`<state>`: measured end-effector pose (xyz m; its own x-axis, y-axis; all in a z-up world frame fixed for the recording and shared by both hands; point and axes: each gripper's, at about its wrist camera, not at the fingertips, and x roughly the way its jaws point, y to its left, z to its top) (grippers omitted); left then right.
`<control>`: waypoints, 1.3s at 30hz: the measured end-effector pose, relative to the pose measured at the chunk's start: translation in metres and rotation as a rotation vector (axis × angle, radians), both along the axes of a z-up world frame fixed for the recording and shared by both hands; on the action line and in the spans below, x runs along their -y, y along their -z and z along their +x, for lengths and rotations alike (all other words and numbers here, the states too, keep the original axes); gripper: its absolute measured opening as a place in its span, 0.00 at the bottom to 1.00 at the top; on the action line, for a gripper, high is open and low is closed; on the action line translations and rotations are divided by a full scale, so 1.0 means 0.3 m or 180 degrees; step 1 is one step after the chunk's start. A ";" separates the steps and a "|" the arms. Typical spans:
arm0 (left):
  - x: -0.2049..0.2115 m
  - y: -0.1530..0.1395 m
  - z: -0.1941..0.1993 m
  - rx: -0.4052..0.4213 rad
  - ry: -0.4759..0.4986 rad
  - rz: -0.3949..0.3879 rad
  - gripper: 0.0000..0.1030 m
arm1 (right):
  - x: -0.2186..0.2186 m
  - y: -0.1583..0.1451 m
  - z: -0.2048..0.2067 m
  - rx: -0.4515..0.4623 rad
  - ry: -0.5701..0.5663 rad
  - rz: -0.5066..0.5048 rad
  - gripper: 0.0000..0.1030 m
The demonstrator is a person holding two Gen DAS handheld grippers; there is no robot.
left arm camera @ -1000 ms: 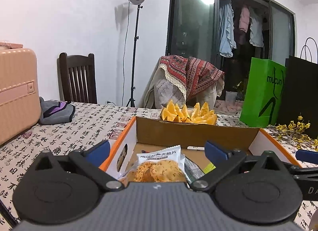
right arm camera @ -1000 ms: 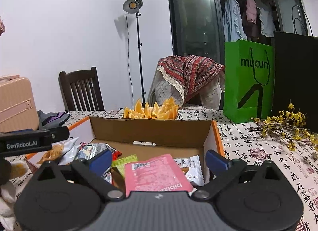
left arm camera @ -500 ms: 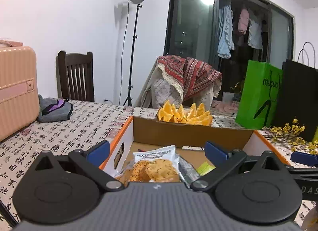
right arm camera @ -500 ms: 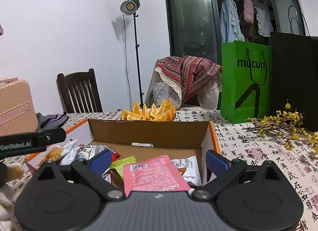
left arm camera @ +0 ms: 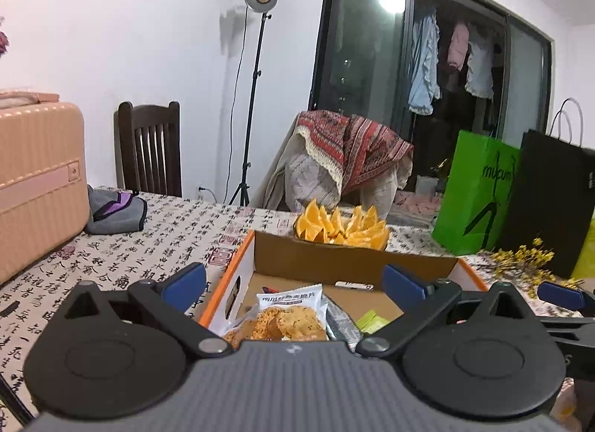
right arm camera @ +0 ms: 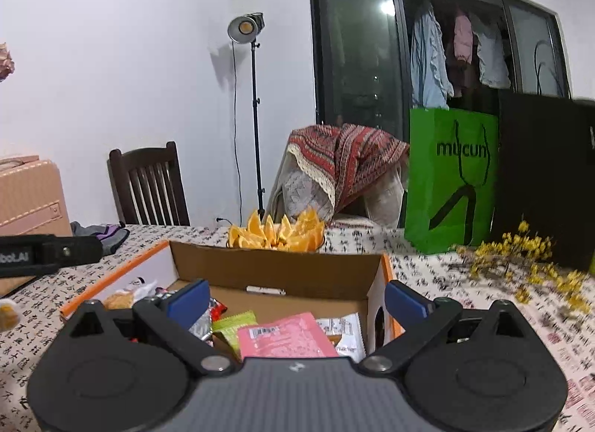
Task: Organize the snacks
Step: 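Withdraw both open grippers from the box toward the white sachets, then grasp a white sachet with the right gripper and lift it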
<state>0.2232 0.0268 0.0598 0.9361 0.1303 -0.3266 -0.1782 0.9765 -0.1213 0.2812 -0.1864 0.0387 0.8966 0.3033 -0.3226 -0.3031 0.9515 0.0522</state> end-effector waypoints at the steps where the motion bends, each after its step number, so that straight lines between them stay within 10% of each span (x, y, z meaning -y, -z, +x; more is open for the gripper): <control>1: -0.003 -0.005 -0.015 0.0003 0.0013 0.0002 1.00 | -0.001 -0.012 -0.013 0.0006 0.0006 -0.0027 0.98; 19: -0.106 0.178 -0.309 -0.0344 0.0112 0.0030 1.00 | 0.086 0.090 -0.248 -0.0571 -0.0021 -0.0244 0.98; 39: -0.165 0.275 -0.299 -0.0380 0.0173 -0.0258 1.00 | -0.003 0.197 -0.300 -0.0942 -0.0338 -0.0372 0.98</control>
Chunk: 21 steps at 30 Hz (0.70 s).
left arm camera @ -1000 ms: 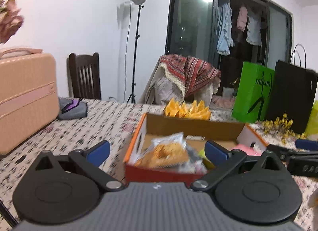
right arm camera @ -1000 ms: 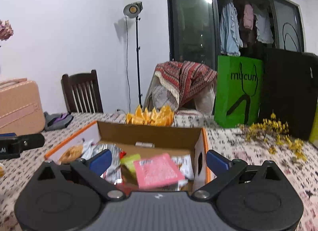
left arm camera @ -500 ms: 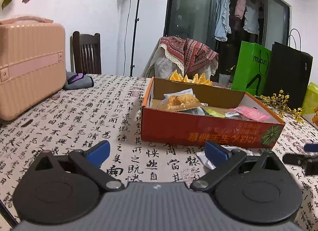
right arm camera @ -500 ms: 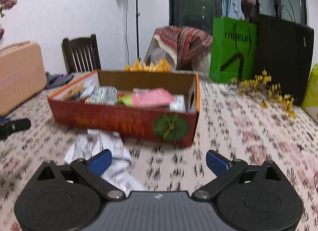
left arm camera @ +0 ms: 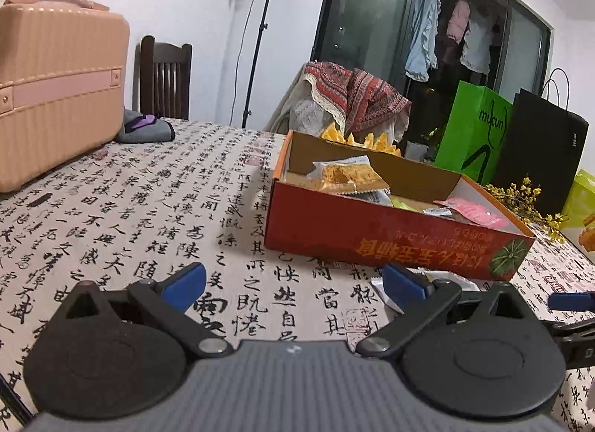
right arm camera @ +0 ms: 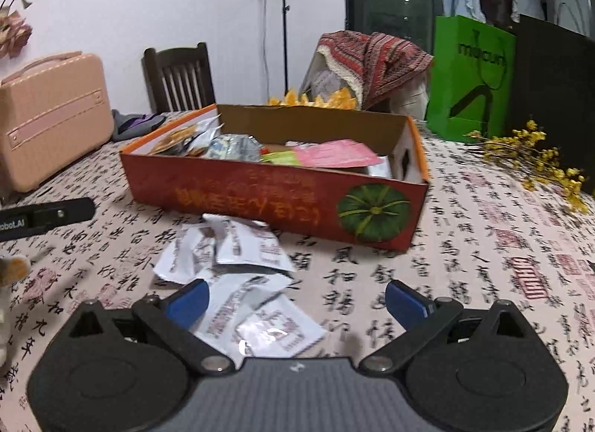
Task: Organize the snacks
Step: 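Grasp a white sachet with the right gripper and lift it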
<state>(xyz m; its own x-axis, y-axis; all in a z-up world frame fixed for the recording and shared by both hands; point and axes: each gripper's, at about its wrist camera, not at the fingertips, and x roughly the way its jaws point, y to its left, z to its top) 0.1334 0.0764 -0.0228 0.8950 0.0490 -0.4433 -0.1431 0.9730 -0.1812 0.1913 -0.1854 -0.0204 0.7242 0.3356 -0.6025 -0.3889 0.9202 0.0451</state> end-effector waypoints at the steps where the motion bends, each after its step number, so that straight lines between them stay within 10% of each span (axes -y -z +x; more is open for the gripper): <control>1: 0.000 0.000 -0.001 0.0003 0.0006 -0.0003 1.00 | -0.010 0.000 0.004 -0.0007 -0.0020 -0.0006 0.98; 10: -0.038 0.022 0.031 -0.0211 -0.0075 -0.0231 1.00 | -0.093 -0.038 0.094 -0.0010 -0.0226 -0.0039 0.95; 21: -0.044 0.037 0.043 -0.0324 -0.0034 -0.0287 1.00 | -0.099 0.033 0.230 -0.0520 -0.0361 0.0479 0.50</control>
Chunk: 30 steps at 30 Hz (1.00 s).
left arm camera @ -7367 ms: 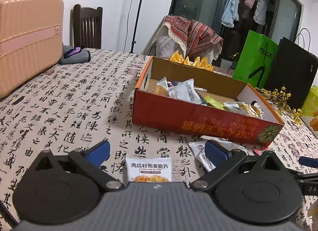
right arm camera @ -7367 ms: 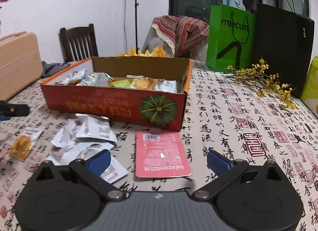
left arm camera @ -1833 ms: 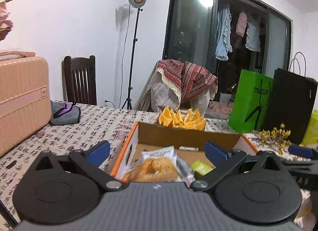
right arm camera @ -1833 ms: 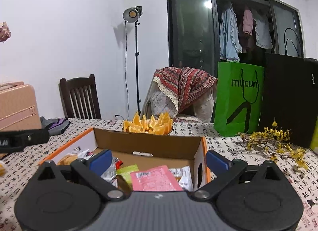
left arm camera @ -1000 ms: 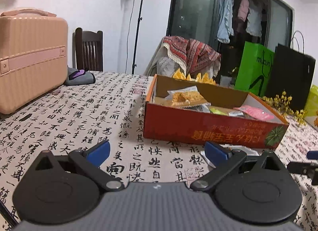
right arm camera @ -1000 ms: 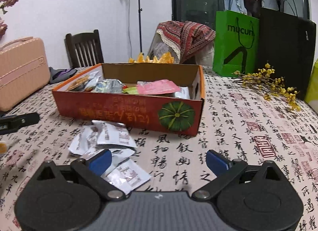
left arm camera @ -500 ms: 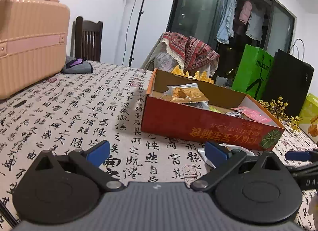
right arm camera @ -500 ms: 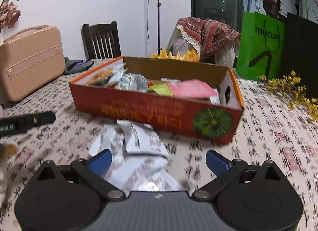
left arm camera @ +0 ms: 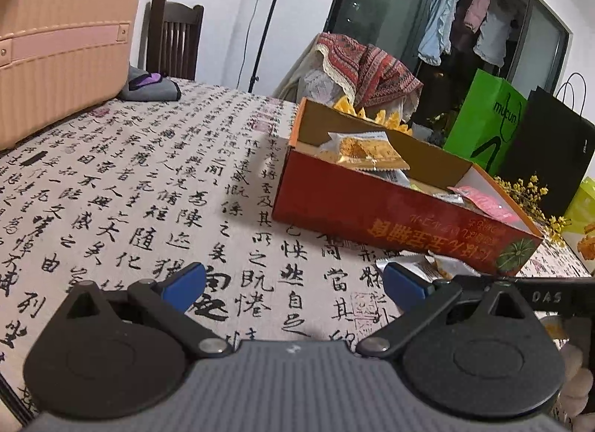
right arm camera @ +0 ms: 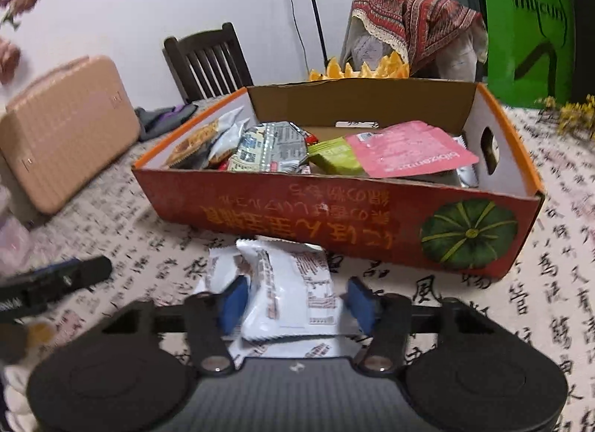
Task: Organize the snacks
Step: 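Grasp a white sachet with the right gripper and lift it, then grasp another white sachet with the left gripper while the right holds its sachet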
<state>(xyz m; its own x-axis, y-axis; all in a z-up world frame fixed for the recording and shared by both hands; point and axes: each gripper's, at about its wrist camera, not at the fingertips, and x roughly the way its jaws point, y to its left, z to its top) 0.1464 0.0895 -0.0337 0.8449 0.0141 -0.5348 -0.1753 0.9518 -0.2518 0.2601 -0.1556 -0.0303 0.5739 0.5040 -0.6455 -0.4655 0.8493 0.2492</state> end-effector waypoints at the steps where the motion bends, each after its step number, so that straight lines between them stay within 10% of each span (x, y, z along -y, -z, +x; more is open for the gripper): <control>1: 0.001 0.001 0.001 -0.0009 -0.0001 0.0005 1.00 | 0.006 -0.005 -0.006 0.0026 0.0004 0.0033 0.46; 12: 0.000 0.009 0.022 -0.0127 -0.0096 0.0041 1.00 | 0.115 -0.102 -0.152 0.0689 0.0132 0.0039 0.43; 30: 0.254 -0.045 0.177 -0.0533 0.0079 0.0297 1.00 | 0.394 -0.038 -0.157 0.0780 0.0745 0.0381 0.43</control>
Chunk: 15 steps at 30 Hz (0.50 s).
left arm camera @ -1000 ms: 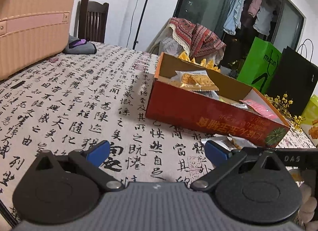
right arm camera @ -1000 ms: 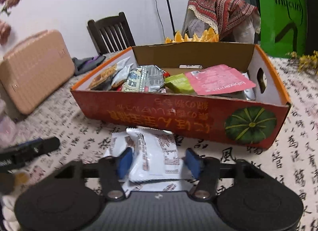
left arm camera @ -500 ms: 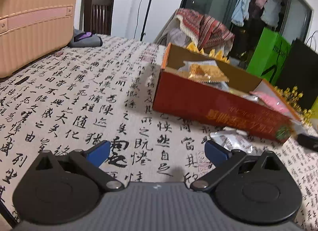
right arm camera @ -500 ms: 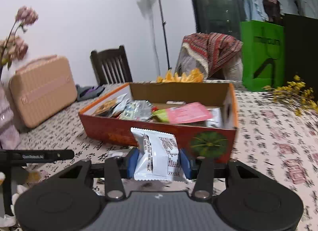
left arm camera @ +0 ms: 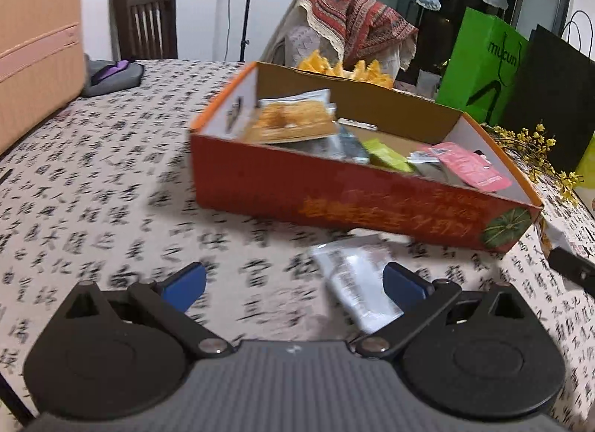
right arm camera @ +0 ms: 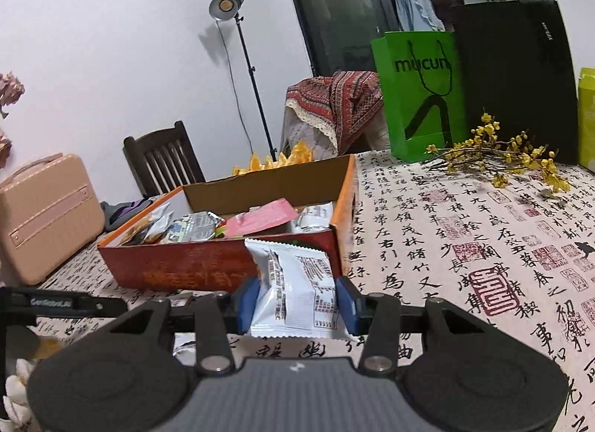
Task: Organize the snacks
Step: 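Grasp another white sachet with the left gripper while the right holds its sachet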
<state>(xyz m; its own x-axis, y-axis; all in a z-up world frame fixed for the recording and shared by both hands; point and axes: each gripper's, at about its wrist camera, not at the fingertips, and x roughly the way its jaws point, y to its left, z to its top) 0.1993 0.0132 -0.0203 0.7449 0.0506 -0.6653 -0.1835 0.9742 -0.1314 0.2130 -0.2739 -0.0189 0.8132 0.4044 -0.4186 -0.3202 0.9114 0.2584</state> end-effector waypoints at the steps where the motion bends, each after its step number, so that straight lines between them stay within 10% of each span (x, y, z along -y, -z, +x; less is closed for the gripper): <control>1: 0.013 0.001 0.015 -0.0007 -0.0034 0.0008 1.00 | 0.000 0.002 -0.004 0.0030 0.0019 -0.0020 0.43; 15: 0.161 0.081 0.123 -0.0263 -0.0291 0.0405 1.00 | -0.002 -0.001 -0.033 0.0143 -0.0030 -0.0033 0.43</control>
<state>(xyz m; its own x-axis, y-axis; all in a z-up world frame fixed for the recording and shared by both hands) 0.2364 -0.0350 -0.0445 0.6763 0.2033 -0.7080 -0.2772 0.9607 0.0111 0.2032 -0.2733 -0.0186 0.8274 0.4079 -0.3860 -0.3398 0.9109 0.2342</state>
